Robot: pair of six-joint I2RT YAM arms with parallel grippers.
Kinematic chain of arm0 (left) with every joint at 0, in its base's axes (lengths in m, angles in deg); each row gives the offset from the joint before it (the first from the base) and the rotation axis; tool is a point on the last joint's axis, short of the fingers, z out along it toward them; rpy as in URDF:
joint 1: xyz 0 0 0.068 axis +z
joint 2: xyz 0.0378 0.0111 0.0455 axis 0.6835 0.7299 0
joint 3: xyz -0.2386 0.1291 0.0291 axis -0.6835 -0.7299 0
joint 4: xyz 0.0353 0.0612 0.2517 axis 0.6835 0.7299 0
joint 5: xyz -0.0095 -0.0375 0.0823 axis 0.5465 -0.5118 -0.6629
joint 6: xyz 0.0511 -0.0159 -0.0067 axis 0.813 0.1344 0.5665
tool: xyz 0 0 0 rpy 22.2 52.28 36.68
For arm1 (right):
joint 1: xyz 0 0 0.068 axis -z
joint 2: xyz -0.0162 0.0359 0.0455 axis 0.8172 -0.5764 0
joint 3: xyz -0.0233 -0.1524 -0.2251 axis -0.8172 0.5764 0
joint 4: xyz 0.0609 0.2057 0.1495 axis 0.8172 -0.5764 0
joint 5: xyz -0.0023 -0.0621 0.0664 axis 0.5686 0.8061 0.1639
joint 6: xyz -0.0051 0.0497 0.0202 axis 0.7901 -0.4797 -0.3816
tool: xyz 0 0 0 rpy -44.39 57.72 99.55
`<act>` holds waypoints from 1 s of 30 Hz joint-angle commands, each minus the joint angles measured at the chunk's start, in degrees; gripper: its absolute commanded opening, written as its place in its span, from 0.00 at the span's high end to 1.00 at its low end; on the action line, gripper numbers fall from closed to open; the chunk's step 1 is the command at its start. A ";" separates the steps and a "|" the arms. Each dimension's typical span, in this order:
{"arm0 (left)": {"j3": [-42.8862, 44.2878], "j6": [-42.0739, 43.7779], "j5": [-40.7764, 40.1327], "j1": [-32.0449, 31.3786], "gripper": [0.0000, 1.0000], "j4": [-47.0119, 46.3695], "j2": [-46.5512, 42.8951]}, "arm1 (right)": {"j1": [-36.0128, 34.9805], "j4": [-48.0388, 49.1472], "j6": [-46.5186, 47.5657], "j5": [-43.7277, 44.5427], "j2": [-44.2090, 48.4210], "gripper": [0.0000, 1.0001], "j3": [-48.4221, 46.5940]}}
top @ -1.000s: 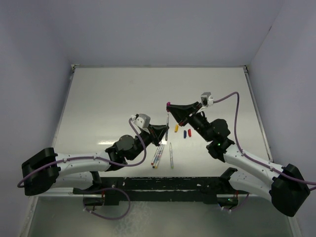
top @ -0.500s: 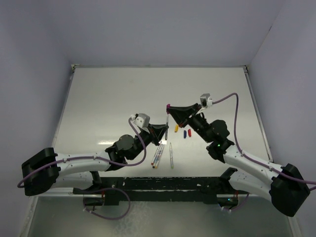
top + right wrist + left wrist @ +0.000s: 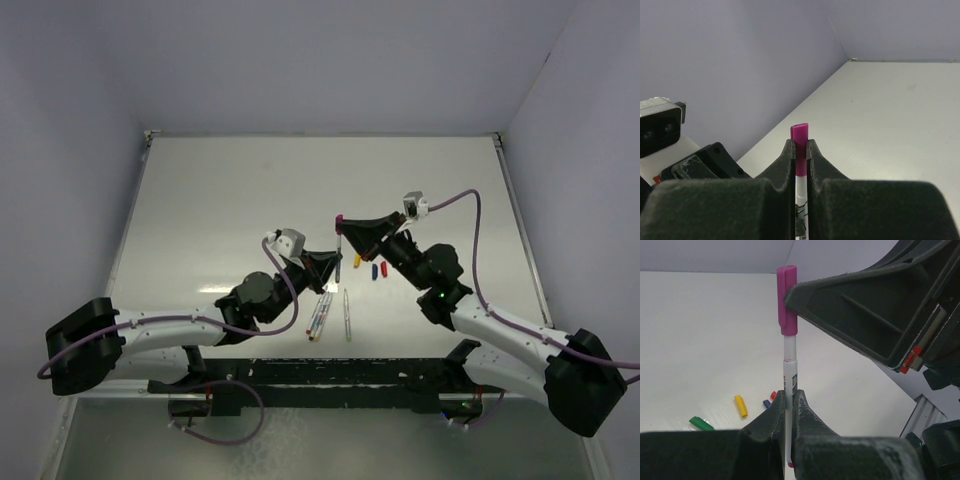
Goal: Insert the pens into the pen caps
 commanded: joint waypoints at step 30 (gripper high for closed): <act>0.96 -0.17 9.76 9.53 1.00 -22.18 -1.03 | -0.66 -12.94 1.27 -11.88 -6.16 1.00 1.55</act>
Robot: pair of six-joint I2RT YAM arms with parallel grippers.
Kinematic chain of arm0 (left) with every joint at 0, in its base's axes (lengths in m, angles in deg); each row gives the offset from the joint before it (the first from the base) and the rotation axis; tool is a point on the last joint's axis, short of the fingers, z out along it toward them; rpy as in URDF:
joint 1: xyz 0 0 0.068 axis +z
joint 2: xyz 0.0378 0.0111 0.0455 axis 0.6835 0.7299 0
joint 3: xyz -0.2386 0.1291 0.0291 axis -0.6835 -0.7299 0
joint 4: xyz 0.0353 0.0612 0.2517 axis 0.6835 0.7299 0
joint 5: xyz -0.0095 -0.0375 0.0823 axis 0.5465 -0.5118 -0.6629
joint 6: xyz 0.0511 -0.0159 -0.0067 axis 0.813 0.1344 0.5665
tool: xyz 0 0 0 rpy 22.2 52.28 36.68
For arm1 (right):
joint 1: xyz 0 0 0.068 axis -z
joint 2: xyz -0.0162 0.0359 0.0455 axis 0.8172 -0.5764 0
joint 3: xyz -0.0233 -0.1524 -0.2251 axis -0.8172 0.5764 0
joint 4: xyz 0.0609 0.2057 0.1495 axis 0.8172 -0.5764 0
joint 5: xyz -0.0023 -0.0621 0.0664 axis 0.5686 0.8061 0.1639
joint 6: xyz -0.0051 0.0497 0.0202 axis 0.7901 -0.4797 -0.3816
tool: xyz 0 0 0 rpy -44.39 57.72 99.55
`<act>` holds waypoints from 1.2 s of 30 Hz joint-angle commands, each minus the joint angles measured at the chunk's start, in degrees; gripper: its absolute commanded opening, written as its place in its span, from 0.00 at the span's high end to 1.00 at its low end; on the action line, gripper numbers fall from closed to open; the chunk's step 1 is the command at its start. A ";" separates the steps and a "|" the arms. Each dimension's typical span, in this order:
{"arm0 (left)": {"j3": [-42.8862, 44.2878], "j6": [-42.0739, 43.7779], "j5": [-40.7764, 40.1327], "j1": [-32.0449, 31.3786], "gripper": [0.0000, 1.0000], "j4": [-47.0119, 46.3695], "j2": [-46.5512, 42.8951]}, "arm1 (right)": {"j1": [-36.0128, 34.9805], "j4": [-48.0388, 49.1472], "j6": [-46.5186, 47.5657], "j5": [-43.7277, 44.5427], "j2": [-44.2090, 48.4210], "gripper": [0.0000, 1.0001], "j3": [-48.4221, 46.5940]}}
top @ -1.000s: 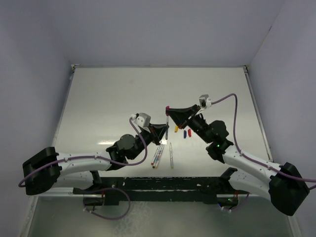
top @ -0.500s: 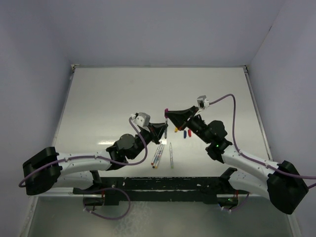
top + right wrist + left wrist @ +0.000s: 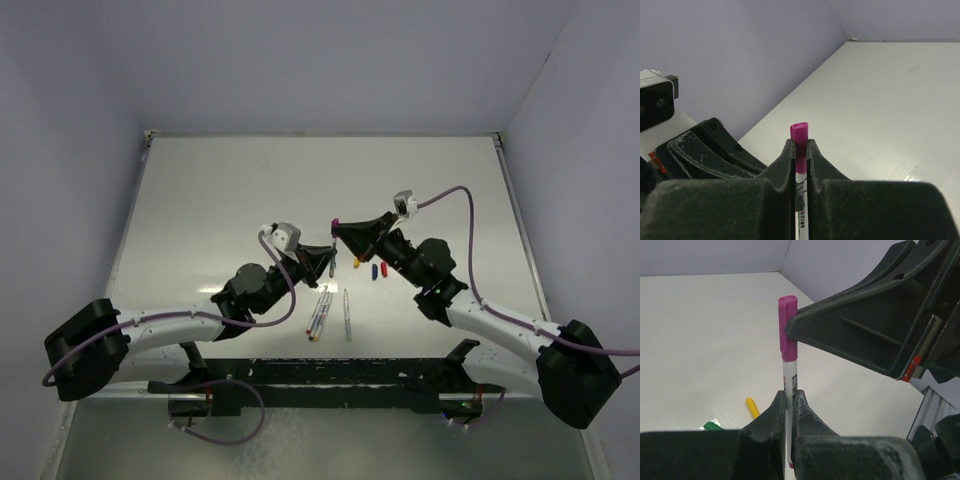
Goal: Insert the pens into the pen caps
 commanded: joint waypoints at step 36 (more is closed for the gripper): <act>-0.25 -8.35 -8.42 6.71 1.00 13.78 -1.20 | -3.11 -24.81 14.23 10.53 7.14 0.41 -14.28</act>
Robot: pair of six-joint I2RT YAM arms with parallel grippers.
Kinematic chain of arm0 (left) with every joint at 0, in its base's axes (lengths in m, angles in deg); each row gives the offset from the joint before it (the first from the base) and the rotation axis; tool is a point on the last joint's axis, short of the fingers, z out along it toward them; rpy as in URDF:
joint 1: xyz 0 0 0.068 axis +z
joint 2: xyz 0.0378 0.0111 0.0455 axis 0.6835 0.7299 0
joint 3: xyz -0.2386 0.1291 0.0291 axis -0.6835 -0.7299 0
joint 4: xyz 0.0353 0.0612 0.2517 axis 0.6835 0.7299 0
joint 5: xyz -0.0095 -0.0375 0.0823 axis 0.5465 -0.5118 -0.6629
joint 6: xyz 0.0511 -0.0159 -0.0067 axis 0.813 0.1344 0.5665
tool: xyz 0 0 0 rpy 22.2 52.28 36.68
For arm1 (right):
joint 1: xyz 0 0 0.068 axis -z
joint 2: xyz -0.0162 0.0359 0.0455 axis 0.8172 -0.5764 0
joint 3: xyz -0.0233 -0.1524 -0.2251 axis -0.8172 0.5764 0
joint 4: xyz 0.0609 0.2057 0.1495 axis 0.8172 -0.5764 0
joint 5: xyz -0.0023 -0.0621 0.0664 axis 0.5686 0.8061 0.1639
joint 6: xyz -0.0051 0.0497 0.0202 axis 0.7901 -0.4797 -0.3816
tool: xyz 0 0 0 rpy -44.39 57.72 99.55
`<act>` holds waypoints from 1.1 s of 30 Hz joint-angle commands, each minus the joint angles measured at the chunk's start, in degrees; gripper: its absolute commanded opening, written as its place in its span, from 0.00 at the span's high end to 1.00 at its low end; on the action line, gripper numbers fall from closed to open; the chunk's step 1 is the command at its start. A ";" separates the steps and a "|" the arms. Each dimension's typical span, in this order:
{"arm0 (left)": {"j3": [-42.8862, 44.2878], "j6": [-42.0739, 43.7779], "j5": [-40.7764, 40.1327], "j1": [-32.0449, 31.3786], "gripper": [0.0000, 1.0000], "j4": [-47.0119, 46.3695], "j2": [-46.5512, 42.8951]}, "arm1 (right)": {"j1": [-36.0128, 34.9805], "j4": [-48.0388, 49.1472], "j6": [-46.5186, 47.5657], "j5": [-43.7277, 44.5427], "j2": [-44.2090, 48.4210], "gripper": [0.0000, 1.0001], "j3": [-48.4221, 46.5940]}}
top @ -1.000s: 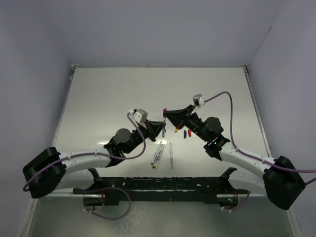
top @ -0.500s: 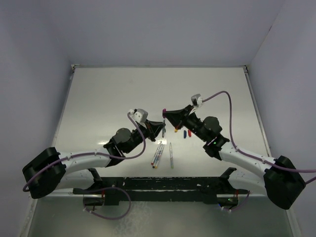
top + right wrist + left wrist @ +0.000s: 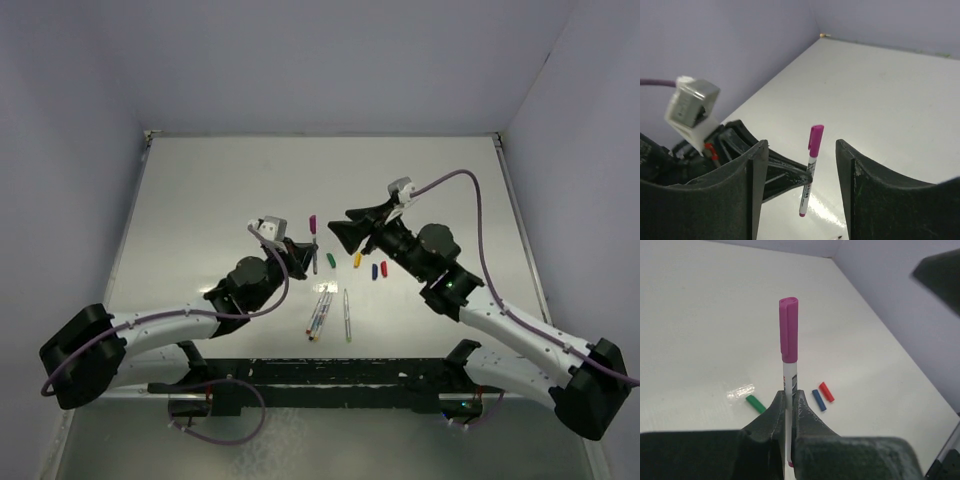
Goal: Insert the pens into the pen caps
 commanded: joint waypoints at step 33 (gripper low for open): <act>25.84 0.30 0.73 21.36 0.88 35.25 30.00 | -0.20 -16.83 0.24 18.65 8.67 0.00 4.61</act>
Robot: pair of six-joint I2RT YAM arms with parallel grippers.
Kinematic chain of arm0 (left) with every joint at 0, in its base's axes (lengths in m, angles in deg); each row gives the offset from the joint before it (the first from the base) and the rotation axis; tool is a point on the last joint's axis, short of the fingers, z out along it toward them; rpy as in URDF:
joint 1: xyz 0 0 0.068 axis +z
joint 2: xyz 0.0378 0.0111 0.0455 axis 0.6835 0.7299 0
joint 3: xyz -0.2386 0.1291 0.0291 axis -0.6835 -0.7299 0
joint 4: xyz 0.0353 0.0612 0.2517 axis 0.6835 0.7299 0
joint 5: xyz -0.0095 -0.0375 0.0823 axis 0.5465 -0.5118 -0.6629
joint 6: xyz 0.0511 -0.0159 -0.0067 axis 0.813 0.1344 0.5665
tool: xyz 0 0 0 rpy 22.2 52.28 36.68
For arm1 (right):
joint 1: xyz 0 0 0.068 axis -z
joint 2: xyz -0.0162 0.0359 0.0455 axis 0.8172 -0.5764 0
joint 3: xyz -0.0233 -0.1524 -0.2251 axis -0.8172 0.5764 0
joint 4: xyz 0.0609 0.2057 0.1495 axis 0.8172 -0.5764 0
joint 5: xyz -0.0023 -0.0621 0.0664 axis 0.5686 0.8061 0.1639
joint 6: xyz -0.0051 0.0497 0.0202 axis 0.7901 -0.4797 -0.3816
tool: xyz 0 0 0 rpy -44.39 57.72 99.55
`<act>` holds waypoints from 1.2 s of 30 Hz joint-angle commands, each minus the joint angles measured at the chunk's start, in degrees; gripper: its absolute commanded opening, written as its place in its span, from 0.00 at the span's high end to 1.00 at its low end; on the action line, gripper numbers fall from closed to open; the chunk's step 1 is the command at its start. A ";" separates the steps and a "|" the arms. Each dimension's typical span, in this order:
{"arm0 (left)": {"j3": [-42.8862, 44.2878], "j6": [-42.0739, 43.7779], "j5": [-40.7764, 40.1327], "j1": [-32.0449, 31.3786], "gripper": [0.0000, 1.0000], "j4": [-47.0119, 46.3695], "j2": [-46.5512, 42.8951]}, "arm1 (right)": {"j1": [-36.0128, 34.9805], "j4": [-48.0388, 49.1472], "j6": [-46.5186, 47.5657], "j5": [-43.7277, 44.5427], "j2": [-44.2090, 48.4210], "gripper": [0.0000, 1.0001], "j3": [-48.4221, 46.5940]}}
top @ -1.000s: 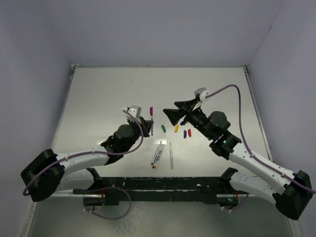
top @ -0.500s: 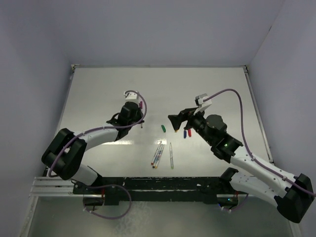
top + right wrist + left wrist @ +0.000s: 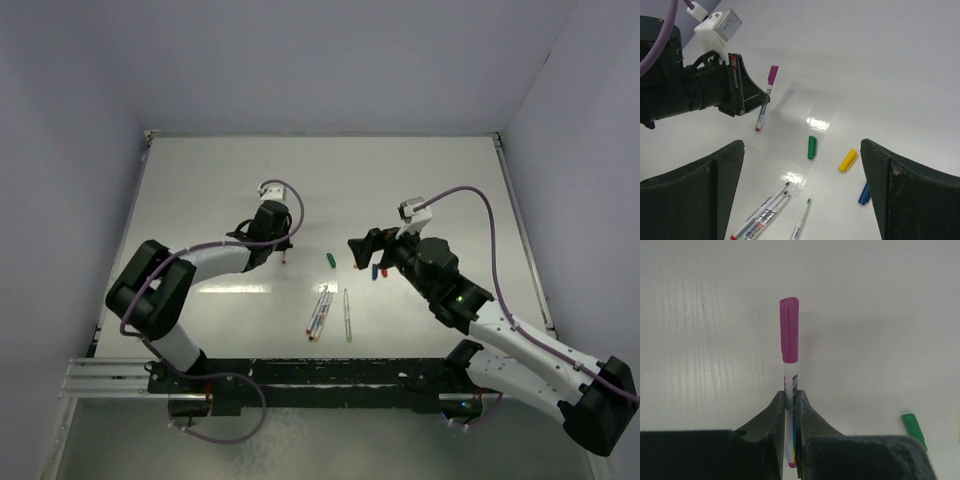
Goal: Insert the pens into the pen caps
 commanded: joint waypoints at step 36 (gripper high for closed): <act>-0.43 7.08 0.74 -6.29 0.56 12.13 -15.57 | -0.02 -0.96 -6.54 10.58 -2.14 0.00 3.44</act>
